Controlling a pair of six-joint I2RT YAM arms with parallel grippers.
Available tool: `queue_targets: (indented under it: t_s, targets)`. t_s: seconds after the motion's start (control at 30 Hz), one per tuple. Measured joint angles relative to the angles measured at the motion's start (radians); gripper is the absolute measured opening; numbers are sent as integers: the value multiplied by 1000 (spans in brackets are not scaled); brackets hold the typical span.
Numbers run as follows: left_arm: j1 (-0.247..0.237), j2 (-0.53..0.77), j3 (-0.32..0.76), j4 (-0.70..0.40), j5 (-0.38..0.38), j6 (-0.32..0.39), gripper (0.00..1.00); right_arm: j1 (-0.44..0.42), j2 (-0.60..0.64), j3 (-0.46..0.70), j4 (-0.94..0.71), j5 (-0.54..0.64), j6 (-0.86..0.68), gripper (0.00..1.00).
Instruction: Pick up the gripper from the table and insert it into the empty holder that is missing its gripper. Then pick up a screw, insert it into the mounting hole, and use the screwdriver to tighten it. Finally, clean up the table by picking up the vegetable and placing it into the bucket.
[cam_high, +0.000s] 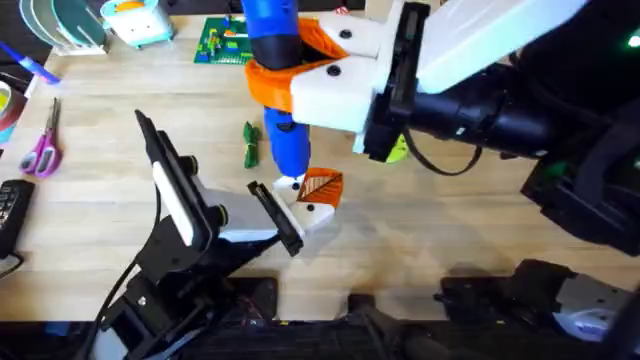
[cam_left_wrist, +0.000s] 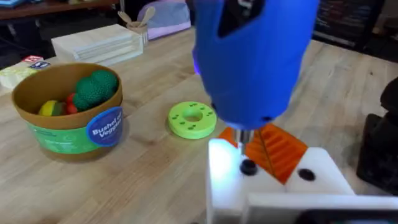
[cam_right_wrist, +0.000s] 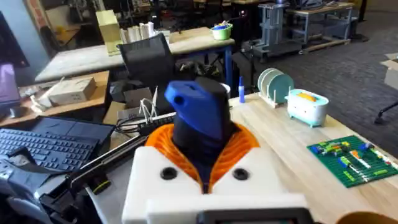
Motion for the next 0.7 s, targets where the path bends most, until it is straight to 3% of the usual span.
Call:
queue_targets:
  t_s: [0.7]
  targets:
    - [0,0,0,-1,0,0,13,0,4,0,-45,4,40,23]
